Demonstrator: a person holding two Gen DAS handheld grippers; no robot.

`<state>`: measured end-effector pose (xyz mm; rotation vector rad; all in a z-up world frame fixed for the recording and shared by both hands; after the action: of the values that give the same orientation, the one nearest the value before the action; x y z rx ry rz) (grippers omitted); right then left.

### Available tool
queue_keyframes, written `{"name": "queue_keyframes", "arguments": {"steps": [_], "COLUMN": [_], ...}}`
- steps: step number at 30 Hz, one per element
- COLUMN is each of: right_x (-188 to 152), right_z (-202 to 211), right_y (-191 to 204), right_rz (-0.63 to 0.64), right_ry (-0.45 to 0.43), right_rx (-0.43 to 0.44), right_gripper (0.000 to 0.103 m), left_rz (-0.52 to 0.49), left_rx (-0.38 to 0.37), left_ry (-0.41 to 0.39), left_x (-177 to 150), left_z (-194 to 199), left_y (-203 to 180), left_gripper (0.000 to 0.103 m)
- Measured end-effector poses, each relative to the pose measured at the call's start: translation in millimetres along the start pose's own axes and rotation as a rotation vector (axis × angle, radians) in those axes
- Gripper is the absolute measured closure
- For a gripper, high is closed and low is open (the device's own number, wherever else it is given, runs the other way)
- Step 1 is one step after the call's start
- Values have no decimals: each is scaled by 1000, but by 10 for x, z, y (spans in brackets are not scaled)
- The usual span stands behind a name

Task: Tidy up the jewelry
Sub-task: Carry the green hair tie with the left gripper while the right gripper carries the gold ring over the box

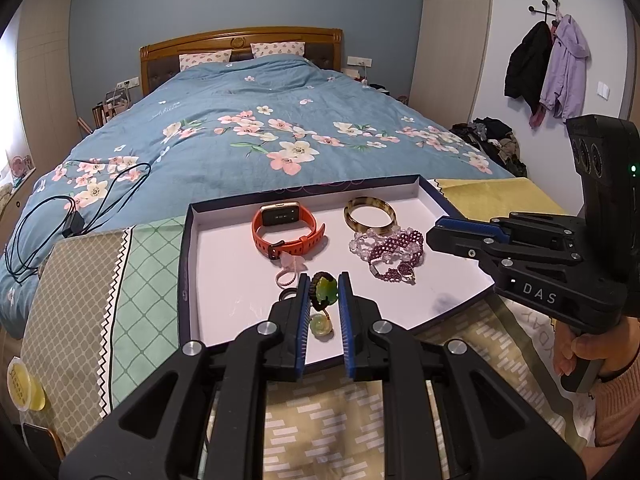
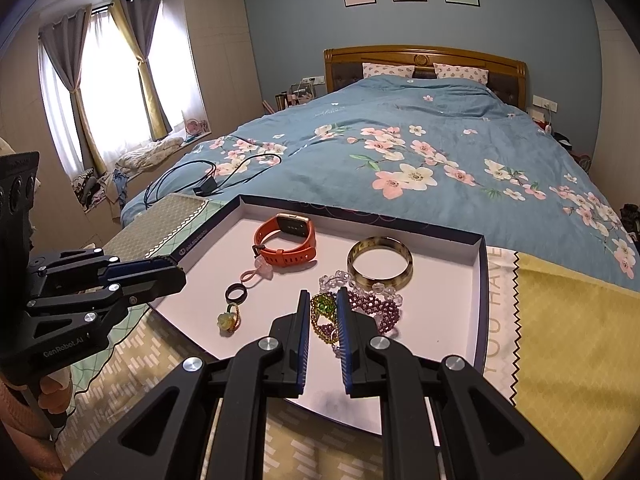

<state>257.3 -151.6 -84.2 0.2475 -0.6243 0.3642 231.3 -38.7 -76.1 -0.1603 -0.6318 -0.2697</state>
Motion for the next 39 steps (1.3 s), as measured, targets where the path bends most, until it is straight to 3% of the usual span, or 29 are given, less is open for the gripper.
{"name": "queue_keyframes", "arguments": {"steps": [39], "right_x": [31], "right_z": [-257], "right_y": [-63], "right_rz": [-5], "right_ry": [55], "right_rx": [-30], "right_gripper": [91], "left_rz": [13], "left_rx": [21], "left_ry": [34], "left_x": [82], "left_z": [-264], "left_y": [104], "left_gripper": [89]}}
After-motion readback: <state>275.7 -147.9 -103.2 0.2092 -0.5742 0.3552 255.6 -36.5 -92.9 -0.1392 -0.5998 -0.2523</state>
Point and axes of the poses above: each gripper's, at about its wrist camera, not at the fingertips, and z roughly against the way its jaws point, y to its left, x to its top, the point moved 6 cm from there along -z, roughly the way its jaws point, and after that the axes turned 13 degrees about y, right-handed, at the moved point
